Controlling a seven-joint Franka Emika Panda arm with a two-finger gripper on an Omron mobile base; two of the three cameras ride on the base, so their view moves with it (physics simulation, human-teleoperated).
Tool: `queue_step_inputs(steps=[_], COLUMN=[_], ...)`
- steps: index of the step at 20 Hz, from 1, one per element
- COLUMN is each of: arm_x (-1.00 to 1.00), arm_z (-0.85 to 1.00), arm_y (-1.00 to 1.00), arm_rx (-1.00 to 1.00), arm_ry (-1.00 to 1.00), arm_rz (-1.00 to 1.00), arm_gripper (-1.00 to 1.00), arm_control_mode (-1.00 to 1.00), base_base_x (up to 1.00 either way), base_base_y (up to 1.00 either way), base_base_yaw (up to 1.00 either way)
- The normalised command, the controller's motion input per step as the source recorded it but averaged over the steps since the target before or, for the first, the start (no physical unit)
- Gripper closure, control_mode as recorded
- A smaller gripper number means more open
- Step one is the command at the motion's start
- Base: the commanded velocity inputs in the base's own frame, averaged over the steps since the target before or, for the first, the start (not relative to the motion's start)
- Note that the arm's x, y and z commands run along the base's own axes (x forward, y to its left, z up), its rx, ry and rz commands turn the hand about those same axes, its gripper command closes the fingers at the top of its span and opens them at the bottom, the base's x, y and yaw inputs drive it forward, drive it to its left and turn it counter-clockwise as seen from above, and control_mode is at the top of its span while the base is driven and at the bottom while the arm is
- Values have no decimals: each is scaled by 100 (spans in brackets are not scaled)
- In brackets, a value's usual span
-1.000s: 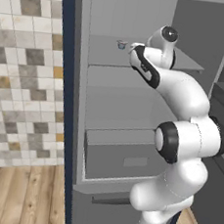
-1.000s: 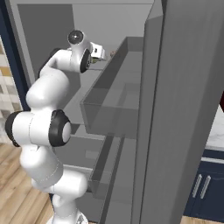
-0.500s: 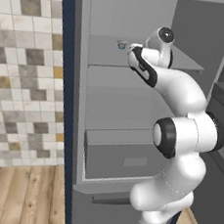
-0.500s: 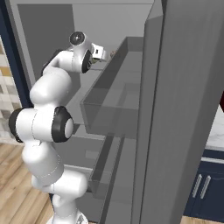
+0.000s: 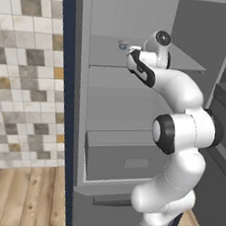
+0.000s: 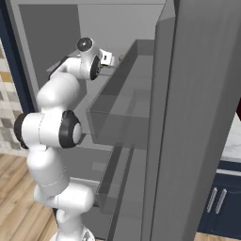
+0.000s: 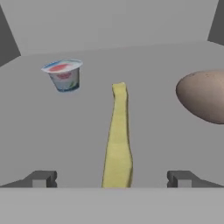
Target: Pick the egg and butter from the fridge and place them by the bowl for mixing.
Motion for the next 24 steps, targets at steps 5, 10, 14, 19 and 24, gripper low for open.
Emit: queue_step_inputs(steps=[5,10,14,19,24], arm_x=[23,-9,-48,-77,-84], arm_z=[-15,-22,-24,-13,4], arm_y=[0,0,0,-1,0], arm_rx=[0,0,2,11,0], arm_ry=[0,5,0,0,-1], arm_rz=[0,0,0,0,2], arm_gripper=[100,100,100,100,100], arm_control_mode=[-100,-100,-100,-100,-100], base_base_x=[0,0,0,0,0], base_base_y=[0,0,0,0,0], base_base_yaw=[0,0,0,0,0])
